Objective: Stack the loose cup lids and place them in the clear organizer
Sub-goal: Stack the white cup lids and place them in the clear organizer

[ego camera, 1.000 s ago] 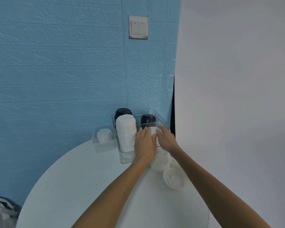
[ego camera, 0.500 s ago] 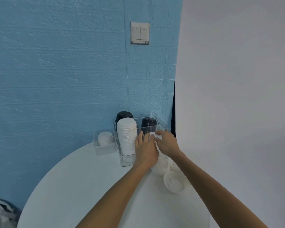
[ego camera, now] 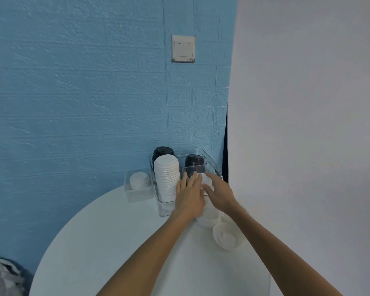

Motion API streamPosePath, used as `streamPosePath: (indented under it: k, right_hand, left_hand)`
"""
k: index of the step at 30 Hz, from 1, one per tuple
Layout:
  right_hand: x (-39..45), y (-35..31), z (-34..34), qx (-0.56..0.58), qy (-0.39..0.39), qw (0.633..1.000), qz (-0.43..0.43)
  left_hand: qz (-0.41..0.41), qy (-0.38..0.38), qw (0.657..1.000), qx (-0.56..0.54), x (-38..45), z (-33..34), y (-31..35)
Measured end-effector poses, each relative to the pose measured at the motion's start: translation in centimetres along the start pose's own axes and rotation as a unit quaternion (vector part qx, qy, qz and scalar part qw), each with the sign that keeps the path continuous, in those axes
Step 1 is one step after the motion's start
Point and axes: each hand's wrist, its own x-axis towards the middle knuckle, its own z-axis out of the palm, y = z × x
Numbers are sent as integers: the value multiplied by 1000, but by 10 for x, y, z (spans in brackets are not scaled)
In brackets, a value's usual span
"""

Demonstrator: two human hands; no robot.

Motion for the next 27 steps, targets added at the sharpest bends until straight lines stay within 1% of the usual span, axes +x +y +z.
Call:
streamPosePath:
  k: [4,6,9,11,13,15,19,22,24,27]
  right_hand:
    - [-14,-12,-26,55,40,998,-13]
    - [-26,-18,-43,94,56,994,-10]
    - [-54,-22,-63,126,61,990,-3]
    - [-80,-26,-65,132,44,990,-13]
    - [-108,-29,-56,142,14,989,-23]
    - [-134,-34,-41,167,-12,986,-25]
    - [-170,-34,-8,161,-24,986,-23]
    - [-188,-29,13,181,-25,983,-18]
    - [-192,-26,22,161,-9,987,-25]
    - [-188,-19,28,41,74,995,-52]
  left_hand:
    - [50,47,997,-41,-15,-19,9]
    - [55,60,994,-73,-27,-33,14]
    - [49,50,987,-142,-50,-51,16]
    - [49,40,979,-195,-73,-57,14]
    - [39,36,965,-256,-98,-60,11]
    - [13,40,954,-297,-123,-60,8]
    - [-35,32,949,-310,-161,-46,-7]
    - [-59,27,948,-313,-179,-37,-23]
    - [-76,23,948,-310,-188,-33,-32]
    - [-96,24,942,-320,-196,-25,-43]
